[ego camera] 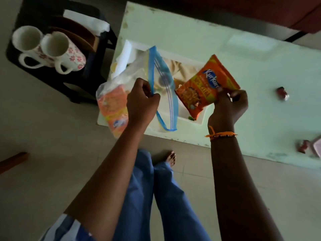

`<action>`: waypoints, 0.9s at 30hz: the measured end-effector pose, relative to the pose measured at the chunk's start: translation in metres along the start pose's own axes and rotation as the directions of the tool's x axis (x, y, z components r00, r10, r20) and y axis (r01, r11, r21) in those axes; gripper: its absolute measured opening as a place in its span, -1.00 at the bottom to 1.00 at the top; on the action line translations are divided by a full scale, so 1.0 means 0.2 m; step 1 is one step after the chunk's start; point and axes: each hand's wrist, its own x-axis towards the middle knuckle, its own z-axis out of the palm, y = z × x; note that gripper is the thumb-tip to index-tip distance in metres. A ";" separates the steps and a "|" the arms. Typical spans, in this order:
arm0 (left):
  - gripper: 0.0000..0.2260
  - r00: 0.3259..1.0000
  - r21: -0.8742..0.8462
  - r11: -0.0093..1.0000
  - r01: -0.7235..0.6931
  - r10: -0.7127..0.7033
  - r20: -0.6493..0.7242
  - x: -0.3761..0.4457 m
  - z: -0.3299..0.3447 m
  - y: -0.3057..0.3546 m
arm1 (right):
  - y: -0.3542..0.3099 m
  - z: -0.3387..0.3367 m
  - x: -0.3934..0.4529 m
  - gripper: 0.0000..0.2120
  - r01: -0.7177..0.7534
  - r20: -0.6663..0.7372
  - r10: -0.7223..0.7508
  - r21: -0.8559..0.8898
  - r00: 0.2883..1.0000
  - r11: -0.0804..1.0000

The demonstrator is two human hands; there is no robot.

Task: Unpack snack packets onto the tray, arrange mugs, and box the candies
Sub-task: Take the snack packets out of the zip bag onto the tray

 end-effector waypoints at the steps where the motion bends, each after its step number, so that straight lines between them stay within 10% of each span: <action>1: -0.84 1.000 0.002 1.000 -0.006 0.006 0.005 0.00 0.03 0.00 | 0.04 -0.03 0.04 -0.59 -0.096 -0.056 0.102 0.106 0.993 0.990; 6: -0.86 1.000 0.014 1.000 -0.016 0.015 0.026 0.01 0.11 -0.02 | 0.24 -0.11 0.13 -0.65 -0.351 -0.141 0.443 0.422 0.885 0.836; 12: -0.84 0.996 -0.017 0.999 -0.037 0.038 0.083 -0.01 0.14 -0.06 | 0.41 -0.08 0.11 -0.65 -0.502 -0.137 0.583 0.379 0.801 0.778; 16: -0.84 0.994 -0.040 0.999 -0.034 0.038 0.098 -0.03 0.12 -0.09 | 0.45 -0.12 0.09 -0.66 -0.547 -0.099 0.570 0.185 0.816 0.816; 21: -0.79 0.996 -0.084 0.996 -0.010 0.017 0.084 -0.07 0.02 -0.09 | 0.32 -0.09 -0.05 -0.72 -0.273 -0.262 0.272 0.036 0.926 0.961; 24: -0.81 0.998 -0.124 0.991 0.055 -0.053 0.017 -0.09 -0.09 -0.11 | 0.18 -0.01 -0.20 -0.79 -0.049 0.045 0.051 -0.040 0.998 0.998; 27: -0.86 0.988 -0.174 0.980 0.101 -0.119 -0.099 -0.11 -0.22 -0.15 | 0.09 0.18 -0.37 -0.72 0.053 0.576 -0.002 -0.072 0.818 0.996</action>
